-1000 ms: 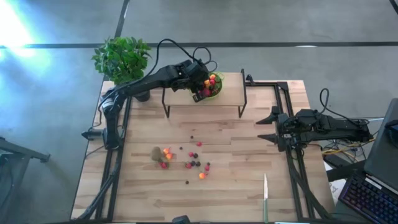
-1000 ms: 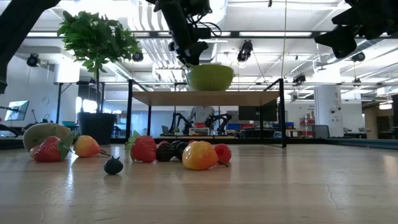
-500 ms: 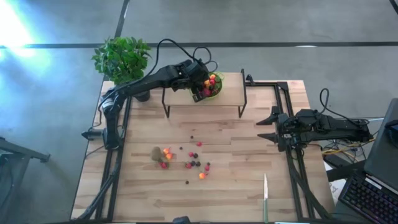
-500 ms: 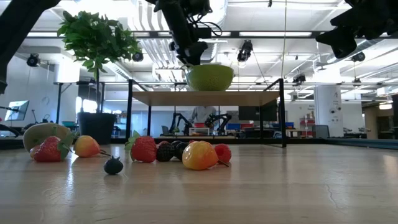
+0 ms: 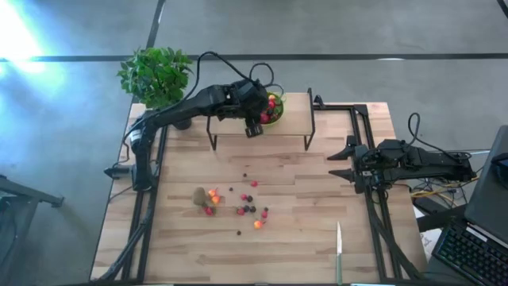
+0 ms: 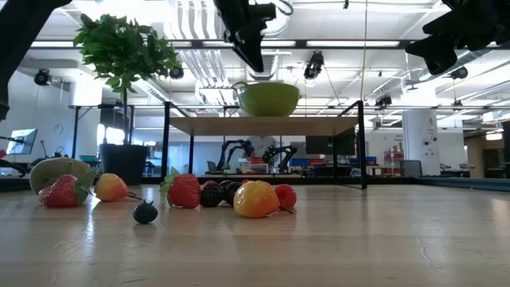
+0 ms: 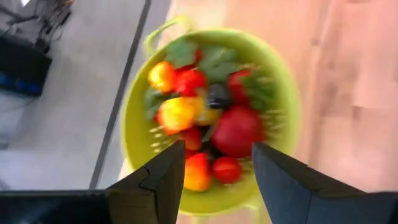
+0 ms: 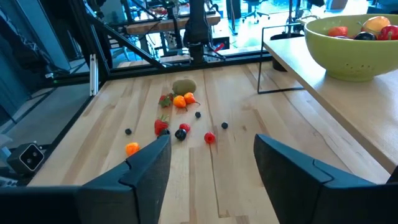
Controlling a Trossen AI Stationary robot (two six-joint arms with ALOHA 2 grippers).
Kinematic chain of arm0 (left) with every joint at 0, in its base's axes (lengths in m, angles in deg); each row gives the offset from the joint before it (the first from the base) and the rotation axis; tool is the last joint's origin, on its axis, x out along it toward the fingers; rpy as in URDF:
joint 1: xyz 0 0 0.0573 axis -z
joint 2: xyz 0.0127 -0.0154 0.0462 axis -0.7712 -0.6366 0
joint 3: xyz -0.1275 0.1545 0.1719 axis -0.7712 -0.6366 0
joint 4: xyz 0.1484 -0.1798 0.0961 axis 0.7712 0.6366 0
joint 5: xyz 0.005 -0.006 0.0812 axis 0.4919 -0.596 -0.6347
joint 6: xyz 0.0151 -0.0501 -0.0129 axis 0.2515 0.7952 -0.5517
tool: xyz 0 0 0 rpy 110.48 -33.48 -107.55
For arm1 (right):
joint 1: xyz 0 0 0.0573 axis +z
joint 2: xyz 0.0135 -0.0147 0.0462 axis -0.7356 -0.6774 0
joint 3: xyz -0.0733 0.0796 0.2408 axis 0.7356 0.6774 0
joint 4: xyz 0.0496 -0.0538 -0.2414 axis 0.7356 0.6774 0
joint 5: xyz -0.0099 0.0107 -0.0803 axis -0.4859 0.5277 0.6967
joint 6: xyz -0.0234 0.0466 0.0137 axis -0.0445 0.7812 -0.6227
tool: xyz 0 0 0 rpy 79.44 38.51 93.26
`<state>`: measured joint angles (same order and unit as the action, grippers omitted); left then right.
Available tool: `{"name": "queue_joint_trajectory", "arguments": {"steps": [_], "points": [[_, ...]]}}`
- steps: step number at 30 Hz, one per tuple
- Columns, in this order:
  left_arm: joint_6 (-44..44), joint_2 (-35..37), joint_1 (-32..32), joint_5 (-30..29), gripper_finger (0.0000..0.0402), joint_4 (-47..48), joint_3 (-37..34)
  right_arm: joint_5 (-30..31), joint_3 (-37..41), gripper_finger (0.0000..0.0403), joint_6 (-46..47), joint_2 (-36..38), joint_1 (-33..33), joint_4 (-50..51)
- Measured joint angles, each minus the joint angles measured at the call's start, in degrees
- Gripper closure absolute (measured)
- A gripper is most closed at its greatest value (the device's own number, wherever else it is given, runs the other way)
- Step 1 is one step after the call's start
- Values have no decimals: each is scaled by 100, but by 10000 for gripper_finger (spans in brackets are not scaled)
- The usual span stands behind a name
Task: Pick & Place Fruit
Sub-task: Put the red strawberry into the green strainer bowl on the shelf
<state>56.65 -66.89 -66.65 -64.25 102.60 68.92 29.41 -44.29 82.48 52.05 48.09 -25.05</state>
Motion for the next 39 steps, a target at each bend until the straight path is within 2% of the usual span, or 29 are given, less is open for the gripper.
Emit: {"name": "queue_joint_trajectory", "arguments": {"steps": [5,16,24,31,39], "points": [[-39,0,475,242,211,269,11,0,0,161,0,-2,0,0],[-41,10,1708,265,211,1195,-141,0,0,124,0,0,0,0],[71,24,2519,1024,211,1234,-516,0,0,101,-2,0,2,0],[207,24,3037,1152,211,1117,-1245,0,0,81,0,0,0,0],[295,22,3395,1433,211,160,-2488,0,0,57,0,0,1,0]]}}
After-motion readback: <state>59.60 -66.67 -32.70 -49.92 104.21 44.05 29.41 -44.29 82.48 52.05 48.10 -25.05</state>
